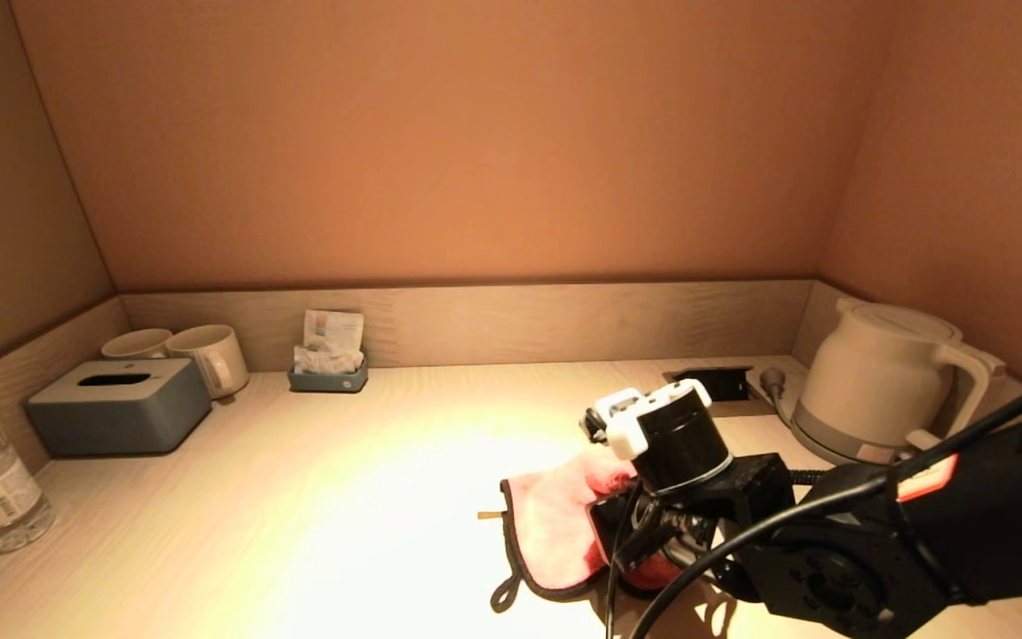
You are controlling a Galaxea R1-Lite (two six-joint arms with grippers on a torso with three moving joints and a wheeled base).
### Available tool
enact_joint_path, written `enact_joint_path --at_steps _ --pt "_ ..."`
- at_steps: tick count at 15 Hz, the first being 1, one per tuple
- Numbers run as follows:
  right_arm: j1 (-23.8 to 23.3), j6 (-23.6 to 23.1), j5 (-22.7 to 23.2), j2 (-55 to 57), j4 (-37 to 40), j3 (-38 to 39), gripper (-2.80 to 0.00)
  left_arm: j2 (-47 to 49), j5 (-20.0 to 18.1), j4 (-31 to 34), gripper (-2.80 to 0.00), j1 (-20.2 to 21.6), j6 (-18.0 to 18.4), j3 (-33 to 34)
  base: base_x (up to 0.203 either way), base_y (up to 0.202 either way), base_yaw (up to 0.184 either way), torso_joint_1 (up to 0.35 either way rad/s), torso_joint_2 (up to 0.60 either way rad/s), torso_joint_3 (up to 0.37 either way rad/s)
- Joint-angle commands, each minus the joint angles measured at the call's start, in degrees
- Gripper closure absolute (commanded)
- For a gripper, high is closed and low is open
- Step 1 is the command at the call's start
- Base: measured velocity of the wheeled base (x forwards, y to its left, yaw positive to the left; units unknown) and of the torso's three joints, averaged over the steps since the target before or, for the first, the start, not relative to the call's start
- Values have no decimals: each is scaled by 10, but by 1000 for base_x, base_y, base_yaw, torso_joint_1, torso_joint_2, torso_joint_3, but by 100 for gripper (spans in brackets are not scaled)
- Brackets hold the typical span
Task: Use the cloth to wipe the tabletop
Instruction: Sweep the stains on the table, then place the tablecloth
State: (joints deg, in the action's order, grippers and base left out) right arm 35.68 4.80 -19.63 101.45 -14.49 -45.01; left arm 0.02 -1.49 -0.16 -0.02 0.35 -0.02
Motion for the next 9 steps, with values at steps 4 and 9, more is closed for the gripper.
enact_joint_path --at_steps 4,9 --pt "-51 -25 -1 -88 -1 -15 0 1 0 0 0 0 0 0 0 0 0 0 0 0" --pt "-142 -49 -2 -141 -3 -12 0 1 0 0 0 0 0 0 0 0 0 0 0 0"
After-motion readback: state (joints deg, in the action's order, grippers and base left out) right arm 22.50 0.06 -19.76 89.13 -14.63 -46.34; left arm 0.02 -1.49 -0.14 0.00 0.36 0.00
